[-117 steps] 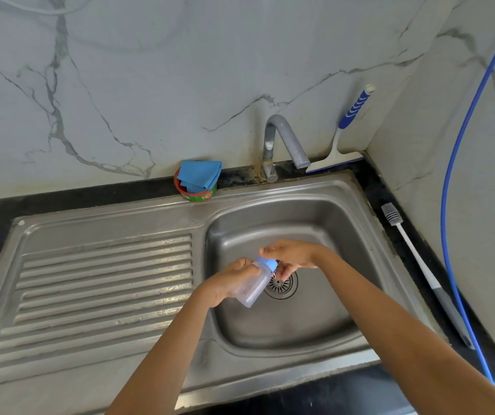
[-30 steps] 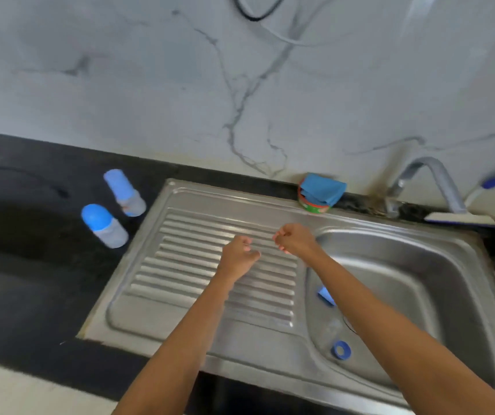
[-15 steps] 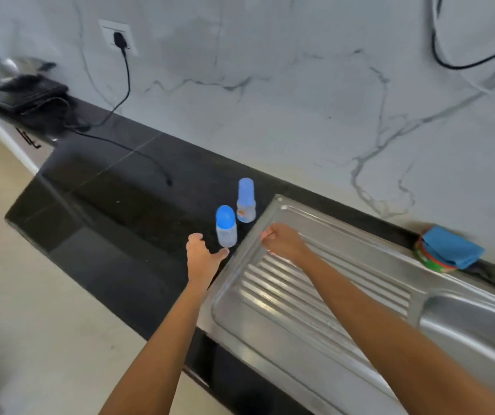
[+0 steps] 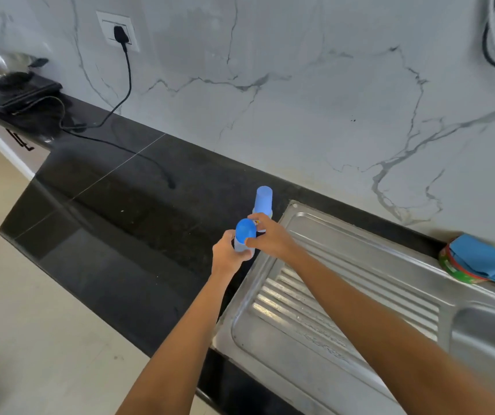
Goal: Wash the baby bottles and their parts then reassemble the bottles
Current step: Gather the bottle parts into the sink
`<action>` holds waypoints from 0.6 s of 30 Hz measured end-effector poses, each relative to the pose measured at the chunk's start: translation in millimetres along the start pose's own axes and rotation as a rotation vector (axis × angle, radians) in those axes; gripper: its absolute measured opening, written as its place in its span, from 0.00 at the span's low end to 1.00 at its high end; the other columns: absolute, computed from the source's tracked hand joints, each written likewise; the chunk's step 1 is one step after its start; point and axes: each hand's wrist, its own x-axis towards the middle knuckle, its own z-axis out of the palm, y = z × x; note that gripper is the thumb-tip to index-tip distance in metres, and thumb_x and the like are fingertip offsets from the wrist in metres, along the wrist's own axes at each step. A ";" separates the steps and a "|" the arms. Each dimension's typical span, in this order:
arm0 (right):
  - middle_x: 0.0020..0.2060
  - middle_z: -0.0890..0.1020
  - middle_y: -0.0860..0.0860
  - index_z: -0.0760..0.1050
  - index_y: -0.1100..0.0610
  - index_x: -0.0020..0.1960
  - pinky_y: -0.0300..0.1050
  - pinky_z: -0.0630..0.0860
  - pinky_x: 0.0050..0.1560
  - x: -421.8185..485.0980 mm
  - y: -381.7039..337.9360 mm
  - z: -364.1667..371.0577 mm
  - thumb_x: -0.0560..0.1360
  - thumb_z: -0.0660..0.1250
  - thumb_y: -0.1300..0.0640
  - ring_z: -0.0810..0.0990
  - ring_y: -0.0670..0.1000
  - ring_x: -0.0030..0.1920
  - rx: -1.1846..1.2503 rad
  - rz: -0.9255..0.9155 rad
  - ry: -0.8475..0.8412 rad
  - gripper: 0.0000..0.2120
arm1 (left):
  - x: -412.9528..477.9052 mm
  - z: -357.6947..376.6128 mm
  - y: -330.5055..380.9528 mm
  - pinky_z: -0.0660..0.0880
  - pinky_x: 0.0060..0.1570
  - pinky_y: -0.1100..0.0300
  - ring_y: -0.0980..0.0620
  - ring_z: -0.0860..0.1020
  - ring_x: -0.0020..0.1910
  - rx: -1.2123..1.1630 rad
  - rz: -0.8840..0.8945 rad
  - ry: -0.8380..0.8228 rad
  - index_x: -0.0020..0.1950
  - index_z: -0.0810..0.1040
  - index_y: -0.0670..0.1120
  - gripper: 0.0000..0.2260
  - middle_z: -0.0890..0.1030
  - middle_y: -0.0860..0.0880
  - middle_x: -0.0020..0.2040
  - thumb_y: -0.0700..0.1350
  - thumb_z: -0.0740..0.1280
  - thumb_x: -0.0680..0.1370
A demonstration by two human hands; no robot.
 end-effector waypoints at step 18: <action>0.41 0.83 0.52 0.79 0.58 0.49 0.40 0.77 0.37 -104.0 114.1 -106.2 0.65 0.77 0.48 0.81 0.48 0.39 0.541 0.434 0.349 0.19 | -76.6 110.2 90.5 0.77 0.48 0.52 0.46 0.81 0.46 -0.241 0.037 -0.705 0.51 0.80 0.47 0.13 0.82 0.44 0.45 0.53 0.70 0.72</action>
